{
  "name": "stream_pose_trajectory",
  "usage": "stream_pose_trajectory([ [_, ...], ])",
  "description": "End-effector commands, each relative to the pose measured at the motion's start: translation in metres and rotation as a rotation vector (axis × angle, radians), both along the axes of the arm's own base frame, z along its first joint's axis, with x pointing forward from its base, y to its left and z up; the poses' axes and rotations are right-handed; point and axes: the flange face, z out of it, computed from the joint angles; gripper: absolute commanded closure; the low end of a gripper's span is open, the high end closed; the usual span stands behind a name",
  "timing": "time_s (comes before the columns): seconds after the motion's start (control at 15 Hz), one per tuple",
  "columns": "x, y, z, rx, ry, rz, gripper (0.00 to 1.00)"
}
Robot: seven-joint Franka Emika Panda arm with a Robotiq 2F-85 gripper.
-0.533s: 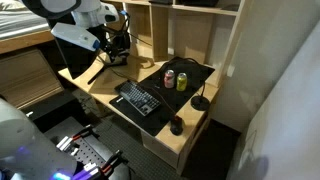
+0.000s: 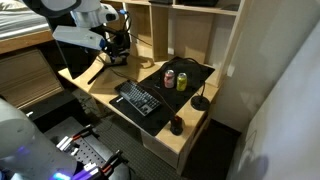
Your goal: Remove the headsets from the back of the monitor
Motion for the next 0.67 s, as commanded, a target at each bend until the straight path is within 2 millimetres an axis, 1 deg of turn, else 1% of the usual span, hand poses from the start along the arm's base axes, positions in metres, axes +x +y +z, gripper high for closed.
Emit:
stream_pose_trajectory([
  [0.0, 0.002, -0.008, 0.0, -0.048, -0.018, 0.19, 0.0],
  [0.2, 0.0, -0.011, -0.002, -0.09, -0.023, 0.343, 0.0],
  [0.27, -0.001, -0.008, -0.003, -0.068, -0.036, 0.25, 0.0],
  [0.47, -0.002, -0.01, -0.003, -0.083, -0.038, 0.308, 0.0],
  [0.53, 0.001, -0.008, -0.003, -0.091, -0.019, 0.327, 0.0],
  [0.6, 0.008, 0.002, -0.003, -0.079, -0.032, 0.343, 0.0],
])
